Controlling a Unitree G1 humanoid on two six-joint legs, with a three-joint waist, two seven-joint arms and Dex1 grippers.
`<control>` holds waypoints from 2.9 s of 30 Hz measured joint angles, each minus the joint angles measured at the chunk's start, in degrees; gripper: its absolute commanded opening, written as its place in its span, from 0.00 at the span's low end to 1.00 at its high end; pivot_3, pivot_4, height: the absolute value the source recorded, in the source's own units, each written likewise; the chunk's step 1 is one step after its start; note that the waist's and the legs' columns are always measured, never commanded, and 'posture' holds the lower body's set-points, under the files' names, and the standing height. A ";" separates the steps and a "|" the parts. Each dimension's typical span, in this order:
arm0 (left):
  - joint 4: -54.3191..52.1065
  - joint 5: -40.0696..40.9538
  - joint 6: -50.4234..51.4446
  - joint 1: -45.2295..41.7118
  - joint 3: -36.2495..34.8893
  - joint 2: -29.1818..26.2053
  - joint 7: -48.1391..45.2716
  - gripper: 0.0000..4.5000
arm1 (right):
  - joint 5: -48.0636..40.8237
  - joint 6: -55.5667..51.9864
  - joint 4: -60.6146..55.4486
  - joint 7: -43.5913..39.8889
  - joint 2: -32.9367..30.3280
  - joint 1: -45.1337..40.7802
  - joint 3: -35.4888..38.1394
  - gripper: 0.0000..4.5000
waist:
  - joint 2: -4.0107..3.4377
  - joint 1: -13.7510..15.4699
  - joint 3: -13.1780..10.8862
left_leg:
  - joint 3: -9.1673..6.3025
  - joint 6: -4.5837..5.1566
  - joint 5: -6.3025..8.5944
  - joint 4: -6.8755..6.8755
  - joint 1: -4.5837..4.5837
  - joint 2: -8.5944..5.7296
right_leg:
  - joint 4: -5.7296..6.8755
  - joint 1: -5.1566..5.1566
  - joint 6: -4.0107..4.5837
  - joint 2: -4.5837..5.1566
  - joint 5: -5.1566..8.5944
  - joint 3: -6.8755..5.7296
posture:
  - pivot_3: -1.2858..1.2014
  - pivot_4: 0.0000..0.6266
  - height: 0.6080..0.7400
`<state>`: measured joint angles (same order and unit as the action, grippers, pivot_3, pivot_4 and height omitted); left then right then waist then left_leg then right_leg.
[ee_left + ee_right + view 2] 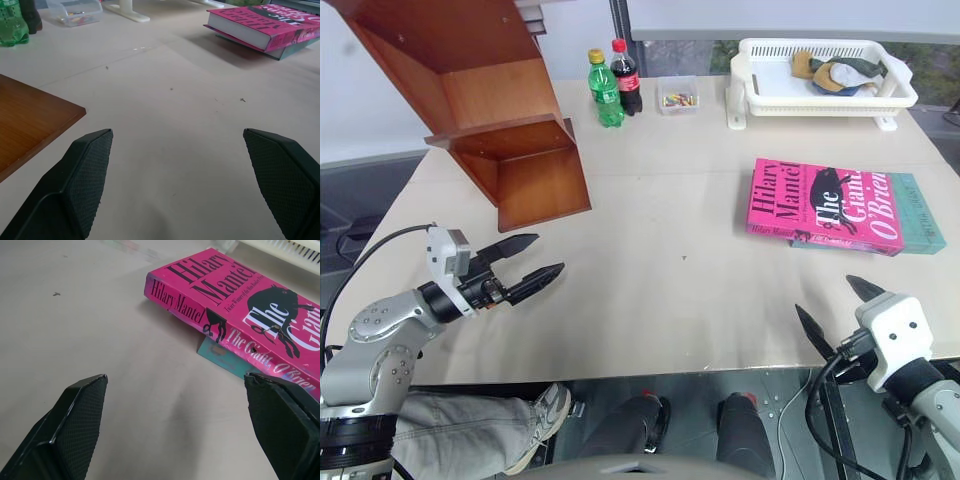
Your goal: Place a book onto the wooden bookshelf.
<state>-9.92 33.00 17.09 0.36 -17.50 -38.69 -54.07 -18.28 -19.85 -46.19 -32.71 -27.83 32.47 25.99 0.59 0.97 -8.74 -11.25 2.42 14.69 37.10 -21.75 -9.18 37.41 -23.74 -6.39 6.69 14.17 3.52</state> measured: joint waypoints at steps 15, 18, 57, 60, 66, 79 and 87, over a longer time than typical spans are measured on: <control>-3.59 0.97 10.02 -5.58 4.85 2.04 7.07 0.99 | 4.76 0.02 -2.42 5.88 2.19 -2.17 -7.41 1.00 | 0.01 0.00 -0.01 | -0.04 -0.01 0.00 -0.01 0.00 0.01 | 0.00 -0.01 0.00 -0.02 0.00 -0.04 | 0.52 0.24 1.00; -5.40 3.56 16.56 -7.44 5.28 2.77 10.36 0.99 | 6.73 0.02 -2.44 7.15 2.38 -3.50 -9.72 1.00 | 0.02 0.03 -0.02 | -0.05 0.00 0.00 0.00 0.00 0.01 | 0.01 -0.02 -0.01 -0.02 0.00 -0.05 | 0.52 0.24 1.00; 42.18 31.95 38.05 -44.77 8.45 46.64 51.34 0.99 | 29.08 -0.58 -4.34 13.25 5.72 -9.85 -18.47 1.00 | 0.38 1.38 -0.16 | 0.07 -0.25 -0.16 0.27 -0.11 -0.08 | 0.20 -0.14 -0.05 -0.03 -0.01 0.09 | 0.52 0.24 1.00; 40.91 29.66 37.54 -45.08 11.39 46.53 46.36 0.99 | 28.77 -3.49 -5.06 13.63 7.31 -11.97 -18.53 1.00 | 0.39 1.19 -0.17 | 0.08 -0.25 -0.16 0.26 -0.14 -0.07 | 0.20 -0.17 -0.05 -0.03 -0.01 0.10 | 0.52 0.24 1.00; 22.85 22.07 35.51 -41.45 20.88 42.23 31.73 0.99 | 28.62 -11.09 -4.31 14.80 8.14 -16.51 -15.46 1.00 | 0.32 0.90 -0.13 | 0.17 -0.24 -0.16 0.20 -0.14 -0.05 | 0.21 -0.26 -0.03 -0.05 -0.02 0.22 | 0.52 0.24 1.00; 4.86 4.79 19.68 -30.12 28.85 23.19 9.23 1.00 | 8.93 -30.66 24.94 16.12 -2.70 -48.41 13.73 0.71 | 0.10 0.57 -0.23 | 0.23 -0.17 -0.14 0.13 -0.20 -0.03 | 0.04 -0.26 0.24 -0.02 -0.19 0.20 | 0.52 0.24 1.00; 2.46 1.55 17.39 -28.51 29.22 23.77 9.32 1.00 | 12.83 -15.70 60.68 15.78 -13.73 -56.37 7.13 0.01 | 0.03 -1.05 -0.22 | 0.52 -0.15 -0.14 0.08 -0.20 0.08 | 0.01 -0.35 0.23 -0.08 -0.20 0.45 | 0.52 0.24 1.00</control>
<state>-7.46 34.55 34.49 -28.15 11.72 -14.92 -44.75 -5.44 -35.55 14.49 -16.93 -41.56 -23.91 33.12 0.62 -0.09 -8.96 -10.73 2.27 14.56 37.18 -21.95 -9.10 37.42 -24.08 -6.17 6.61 13.97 3.97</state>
